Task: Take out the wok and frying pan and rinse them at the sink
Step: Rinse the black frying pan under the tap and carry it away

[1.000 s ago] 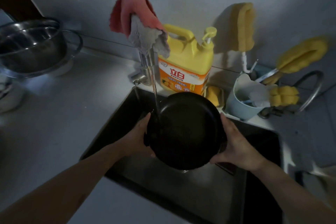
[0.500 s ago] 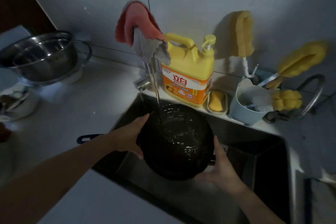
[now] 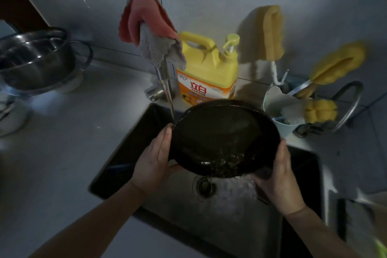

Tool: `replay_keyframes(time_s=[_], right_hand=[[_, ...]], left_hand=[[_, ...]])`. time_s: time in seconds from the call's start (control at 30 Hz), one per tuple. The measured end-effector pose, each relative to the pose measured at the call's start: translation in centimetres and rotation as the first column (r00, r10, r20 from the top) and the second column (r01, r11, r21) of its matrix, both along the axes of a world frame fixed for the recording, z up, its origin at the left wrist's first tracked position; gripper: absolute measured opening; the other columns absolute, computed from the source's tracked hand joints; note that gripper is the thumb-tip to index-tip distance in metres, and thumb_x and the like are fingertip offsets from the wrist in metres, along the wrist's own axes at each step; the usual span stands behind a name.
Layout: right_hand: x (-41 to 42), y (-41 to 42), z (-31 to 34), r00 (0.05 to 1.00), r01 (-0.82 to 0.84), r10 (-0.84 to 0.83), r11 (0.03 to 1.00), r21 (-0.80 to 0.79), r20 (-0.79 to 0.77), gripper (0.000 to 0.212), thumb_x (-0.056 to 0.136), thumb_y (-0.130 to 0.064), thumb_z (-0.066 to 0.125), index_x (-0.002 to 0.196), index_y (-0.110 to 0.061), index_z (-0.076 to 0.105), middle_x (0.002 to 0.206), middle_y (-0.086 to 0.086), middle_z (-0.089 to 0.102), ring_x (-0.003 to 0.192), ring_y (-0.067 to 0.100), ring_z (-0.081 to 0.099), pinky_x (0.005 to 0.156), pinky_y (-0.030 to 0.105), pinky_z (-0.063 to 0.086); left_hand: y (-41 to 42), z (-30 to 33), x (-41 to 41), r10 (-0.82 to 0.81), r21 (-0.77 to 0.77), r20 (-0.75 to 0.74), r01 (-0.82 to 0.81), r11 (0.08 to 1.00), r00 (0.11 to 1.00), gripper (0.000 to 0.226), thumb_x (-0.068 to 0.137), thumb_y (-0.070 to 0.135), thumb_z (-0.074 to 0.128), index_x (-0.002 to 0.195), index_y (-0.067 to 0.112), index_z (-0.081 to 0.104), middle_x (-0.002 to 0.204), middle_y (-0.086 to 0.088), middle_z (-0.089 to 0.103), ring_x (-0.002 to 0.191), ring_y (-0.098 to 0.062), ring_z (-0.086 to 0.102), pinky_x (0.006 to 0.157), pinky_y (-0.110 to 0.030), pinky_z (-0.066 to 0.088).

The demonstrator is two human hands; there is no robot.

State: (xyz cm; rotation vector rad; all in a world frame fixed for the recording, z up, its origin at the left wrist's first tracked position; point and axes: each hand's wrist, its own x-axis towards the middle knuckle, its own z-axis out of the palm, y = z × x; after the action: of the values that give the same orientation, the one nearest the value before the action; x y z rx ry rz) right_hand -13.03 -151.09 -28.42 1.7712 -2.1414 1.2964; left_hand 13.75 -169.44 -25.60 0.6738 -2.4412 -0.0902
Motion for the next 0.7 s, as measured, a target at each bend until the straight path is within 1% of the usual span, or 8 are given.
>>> replay_keyframes(time_s=[0.07,0.1,0.23,0.33,0.43,0.57,0.63,0.7], right_hand=[[-0.8,-0.4,1.7,0.996,-0.033,0.026,0.996,-0.08,-0.084,0.099,0.092,-0.05,0.057,0.154,-0.014,-0.012,0.164,-0.003,-0.002,0.151,0.015,0.005,0.12,0.022,0.017],[-1.2,-0.6,2.7,0.992,-0.04,0.027,0.993,-0.109,-0.122,0.097,0.093,-0.049,0.054,0.153,-0.014,-0.013,0.164,0.002,0.002,0.151,0.021,0.008,0.12,0.028,0.02],[-2.3,-1.4,6.2,0.973,-0.063,0.009,0.973,-0.223,-0.232,0.097,0.094,-0.042,0.058,0.154,-0.011,-0.011,0.16,0.016,0.011,0.146,0.034,0.02,0.12,0.034,0.025],[-2.8,-1.6,7.5,0.955,-0.059,-0.016,0.969,-0.241,-0.295,0.104,0.088,-0.033,0.067,0.154,-0.009,-0.009,0.148,0.031,0.02,0.135,0.047,0.03,0.113,0.046,0.033],[-2.7,-1.4,7.2,0.954,-0.08,0.012,0.973,-0.214,-0.3,0.108,0.083,-0.03,0.069,0.154,-0.008,-0.009,0.162,0.014,0.009,0.138,0.046,0.029,0.114,0.047,0.033],[-1.9,-0.4,4.6,0.973,-0.093,0.073,0.992,-0.083,-0.219,0.113,0.079,-0.034,0.073,0.153,-0.004,-0.006,0.163,0.01,0.003,0.15,0.03,0.013,0.122,0.034,0.018],[-1.2,-0.1,3.5,0.984,-0.099,0.099,0.995,0.007,-0.15,0.119,0.075,-0.037,0.078,0.153,-0.004,-0.006,0.164,0.002,-0.001,0.151,0.021,0.009,0.122,0.027,0.015],[-0.4,-0.1,2.9,0.991,-0.121,0.128,0.984,0.132,-0.047,0.125,0.067,-0.035,0.08,0.154,-0.005,-0.006,0.164,-0.007,-0.004,0.151,0.012,0.005,0.12,0.021,0.013]], left_hand=[[-0.4,1.2,-0.6,0.021,-0.132,-0.048,-0.027,0.991,0.999,0.107,0.078,0.039,0.074,0.15,0.005,0.002,0.144,-0.022,0.029,0.133,-0.028,0.035,0.098,-0.044,0.046],[-0.7,1.8,-0.8,0.024,-0.19,-0.075,-0.038,0.981,0.997,0.111,0.077,0.039,0.077,0.15,0.005,0.001,0.142,-0.023,0.031,0.133,-0.028,0.036,0.099,-0.043,0.045],[-1.1,4.2,-1.5,0.016,-0.253,-0.183,-0.063,0.965,0.983,0.108,0.082,0.051,0.068,0.151,0.013,-0.006,0.136,-0.025,0.035,0.127,-0.033,0.043,0.102,-0.038,0.041],[-1.1,5.2,-1.8,0.025,-0.234,-0.212,-0.075,0.969,0.977,0.106,0.084,0.052,0.065,0.151,0.016,-0.009,0.136,-0.026,0.034,0.125,-0.035,0.044,0.107,-0.032,0.037],[-0.8,4.5,-1.4,0.053,-0.202,-0.166,-0.086,0.976,0.985,0.109,0.081,0.052,0.069,0.151,0.012,-0.004,0.136,-0.028,0.039,0.126,-0.034,0.046,0.104,-0.035,0.043],[0.5,2.6,-0.2,0.075,-0.07,-0.083,-0.081,0.994,0.994,0.111,0.073,0.041,0.081,0.148,0.003,0.008,0.141,-0.023,0.035,0.134,-0.028,0.038,0.098,-0.043,0.049],[1.3,2.0,0.4,0.047,-0.009,-0.056,-0.048,0.999,0.997,0.108,0.076,0.048,0.072,0.148,0.002,0.007,0.142,-0.022,0.031,0.139,-0.02,0.028,0.097,-0.041,0.046],[1.6,1.6,1.0,0.046,0.135,-0.012,-0.044,0.99,0.999,0.107,0.075,0.056,0.065,0.146,-0.001,0.009,0.146,-0.018,0.027,0.14,-0.01,0.019,0.095,-0.037,0.044]])
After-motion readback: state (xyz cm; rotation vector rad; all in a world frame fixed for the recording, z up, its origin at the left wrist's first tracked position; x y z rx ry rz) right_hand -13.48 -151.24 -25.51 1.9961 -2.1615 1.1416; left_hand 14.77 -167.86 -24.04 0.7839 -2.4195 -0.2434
